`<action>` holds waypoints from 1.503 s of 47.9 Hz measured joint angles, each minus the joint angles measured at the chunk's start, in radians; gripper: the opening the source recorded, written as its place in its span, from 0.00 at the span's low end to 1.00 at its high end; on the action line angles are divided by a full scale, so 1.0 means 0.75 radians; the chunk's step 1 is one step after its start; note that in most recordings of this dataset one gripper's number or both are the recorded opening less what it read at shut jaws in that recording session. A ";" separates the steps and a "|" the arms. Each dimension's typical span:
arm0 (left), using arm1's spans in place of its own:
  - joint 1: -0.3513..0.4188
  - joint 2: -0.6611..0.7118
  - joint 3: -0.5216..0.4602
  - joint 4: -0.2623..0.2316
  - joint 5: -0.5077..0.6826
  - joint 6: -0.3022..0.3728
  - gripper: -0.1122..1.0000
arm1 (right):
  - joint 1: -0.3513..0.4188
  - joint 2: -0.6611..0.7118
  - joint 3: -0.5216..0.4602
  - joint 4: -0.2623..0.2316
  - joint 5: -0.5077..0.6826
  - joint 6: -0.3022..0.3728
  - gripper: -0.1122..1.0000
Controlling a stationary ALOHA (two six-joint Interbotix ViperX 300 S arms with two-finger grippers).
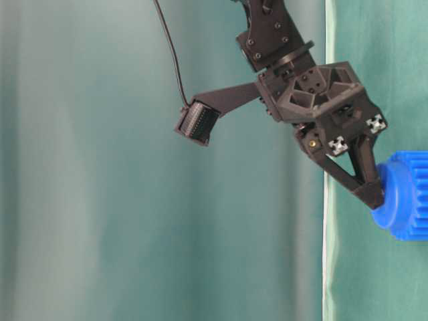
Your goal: Insert the shaft placed at a random location into the center hole of the medium gear at another random location.
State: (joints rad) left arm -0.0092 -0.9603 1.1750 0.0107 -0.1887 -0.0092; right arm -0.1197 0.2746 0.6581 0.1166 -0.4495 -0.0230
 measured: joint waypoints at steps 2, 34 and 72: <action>-0.002 0.000 0.000 0.000 0.000 0.000 0.10 | 0.002 -0.002 0.000 0.000 0.002 0.000 0.22; -0.002 0.000 0.000 0.002 0.000 0.000 0.10 | 0.000 -0.002 -0.002 0.000 0.002 0.000 0.85; 0.000 0.000 0.000 0.002 0.002 0.000 0.10 | 0.000 -0.225 0.000 -0.002 0.112 0.000 0.85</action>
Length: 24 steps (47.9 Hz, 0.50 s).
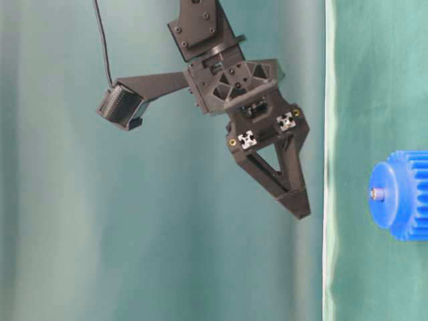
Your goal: Insert the shaft placed at a random location into the center hole of the medium gear at another random location.
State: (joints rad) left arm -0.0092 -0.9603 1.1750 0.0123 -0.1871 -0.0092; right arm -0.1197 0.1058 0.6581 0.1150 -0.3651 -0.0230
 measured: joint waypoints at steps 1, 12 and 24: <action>0.000 0.000 0.002 -0.002 0.000 0.000 0.10 | -0.002 -0.002 0.000 0.000 0.002 0.000 0.85; -0.002 0.000 0.000 -0.002 0.000 0.000 0.10 | -0.002 -0.072 0.080 0.000 0.018 0.000 0.85; 0.000 0.000 0.000 -0.002 -0.002 0.000 0.10 | -0.004 -0.211 0.194 0.000 0.016 -0.002 0.84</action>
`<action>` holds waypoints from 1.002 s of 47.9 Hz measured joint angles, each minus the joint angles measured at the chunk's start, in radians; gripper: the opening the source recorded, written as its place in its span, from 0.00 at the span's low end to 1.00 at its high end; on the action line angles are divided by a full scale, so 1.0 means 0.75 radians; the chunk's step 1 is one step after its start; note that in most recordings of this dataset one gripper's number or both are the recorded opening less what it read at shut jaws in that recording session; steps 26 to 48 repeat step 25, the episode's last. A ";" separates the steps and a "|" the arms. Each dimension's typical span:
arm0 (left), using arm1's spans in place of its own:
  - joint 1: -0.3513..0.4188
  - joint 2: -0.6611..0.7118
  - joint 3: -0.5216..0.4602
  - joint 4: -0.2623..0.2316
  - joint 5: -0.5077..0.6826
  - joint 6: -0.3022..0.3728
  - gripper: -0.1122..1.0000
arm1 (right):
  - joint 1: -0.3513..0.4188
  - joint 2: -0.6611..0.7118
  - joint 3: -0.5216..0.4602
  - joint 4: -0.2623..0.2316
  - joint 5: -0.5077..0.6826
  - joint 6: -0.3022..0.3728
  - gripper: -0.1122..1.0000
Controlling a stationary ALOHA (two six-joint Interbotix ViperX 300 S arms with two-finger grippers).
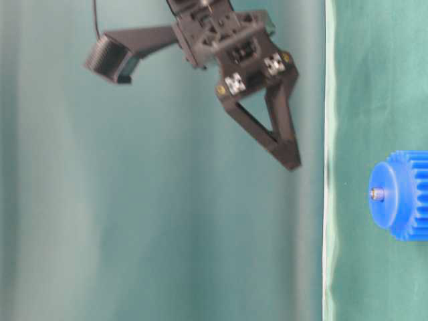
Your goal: Insert the shaft placed at a random location into the center hole of the medium gear at another random location.
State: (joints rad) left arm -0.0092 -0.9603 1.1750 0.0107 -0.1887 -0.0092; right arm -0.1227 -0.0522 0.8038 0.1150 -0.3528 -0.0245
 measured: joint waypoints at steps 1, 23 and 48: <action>0.000 0.000 0.000 0.000 0.002 0.000 0.10 | 0.002 -0.012 0.010 0.000 0.002 0.002 0.84; 0.000 0.000 0.000 0.002 0.002 0.000 0.10 | 0.000 -0.215 0.194 0.000 0.004 0.002 0.84; 0.000 0.000 0.000 0.002 0.002 0.000 0.10 | 0.000 -0.225 0.202 0.000 0.006 0.002 0.85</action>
